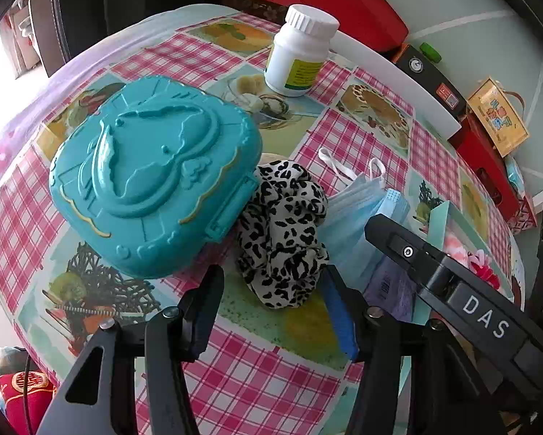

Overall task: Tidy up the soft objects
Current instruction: 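Grasp the leopard scrunchie with the left tool while the right tool grasps the blue masks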

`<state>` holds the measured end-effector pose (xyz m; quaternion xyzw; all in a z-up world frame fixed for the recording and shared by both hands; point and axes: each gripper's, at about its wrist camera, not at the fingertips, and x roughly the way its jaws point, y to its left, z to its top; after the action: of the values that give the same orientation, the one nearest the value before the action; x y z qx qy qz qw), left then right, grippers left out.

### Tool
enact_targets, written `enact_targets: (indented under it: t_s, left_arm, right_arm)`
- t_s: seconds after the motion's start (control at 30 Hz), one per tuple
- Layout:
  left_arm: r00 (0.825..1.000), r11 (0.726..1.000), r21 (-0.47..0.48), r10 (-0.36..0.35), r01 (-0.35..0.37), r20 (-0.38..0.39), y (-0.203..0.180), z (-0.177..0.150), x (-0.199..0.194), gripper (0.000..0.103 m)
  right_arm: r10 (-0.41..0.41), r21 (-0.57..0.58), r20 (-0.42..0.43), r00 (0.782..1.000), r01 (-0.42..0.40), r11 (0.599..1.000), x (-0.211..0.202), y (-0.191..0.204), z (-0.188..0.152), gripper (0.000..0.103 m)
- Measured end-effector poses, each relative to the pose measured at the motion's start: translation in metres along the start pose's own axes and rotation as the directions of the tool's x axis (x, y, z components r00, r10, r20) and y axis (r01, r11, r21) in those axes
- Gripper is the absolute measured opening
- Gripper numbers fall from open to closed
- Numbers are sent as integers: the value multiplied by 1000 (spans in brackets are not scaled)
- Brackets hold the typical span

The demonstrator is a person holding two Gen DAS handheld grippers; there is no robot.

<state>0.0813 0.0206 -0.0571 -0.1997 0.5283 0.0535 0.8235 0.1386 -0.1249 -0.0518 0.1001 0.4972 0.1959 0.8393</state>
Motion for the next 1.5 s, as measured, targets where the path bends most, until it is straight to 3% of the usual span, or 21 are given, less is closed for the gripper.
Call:
enact_targets:
  t_s: [0.3, 0.5, 0.57, 0.83, 1.07, 1.2, 1.33, 1.5]
  left_arm:
    - [999, 999, -47, -25, 23, -40, 8, -1, 9, 52]
    - [998, 998, -54, -33, 30, -58, 9, -2, 11, 51]
    - [998, 997, -59, -44, 41, -55, 8, -1, 11, 46]
    - [997, 997, -53, -66, 63, -49, 7, -2, 9, 33]
    - [996, 996, -57, -68, 65, -56, 9, -2, 11, 31]
    - [996, 996, -57, -72, 68, -55, 10, -2, 11, 30]
    - [995, 995, -57, -84, 81, -51, 10, -2, 10, 26]
    - [995, 995, -53, -87, 84, -46, 10, -2, 10, 22]
  right_arm:
    - [-64, -28, -8, 998, 63, 998, 10, 6, -2, 49]
    - [-75, -40, -5, 997, 75, 996, 11, 8, -4, 42]
    - [-70, -44, -3, 998, 70, 997, 10, 9, -4, 36]
    - [-52, -55, 4, 999, 52, 997, 10, 13, -5, 36]
    - [-46, -35, -13, 999, 45, 998, 15, 10, -6, 36]
    - [-62, -45, -10, 998, 62, 997, 17, 10, -6, 18]
    - [-70, -62, 2, 998, 70, 996, 13, 13, -6, 12]
    - [-71, -62, -1, 997, 71, 996, 13, 12, -6, 12]
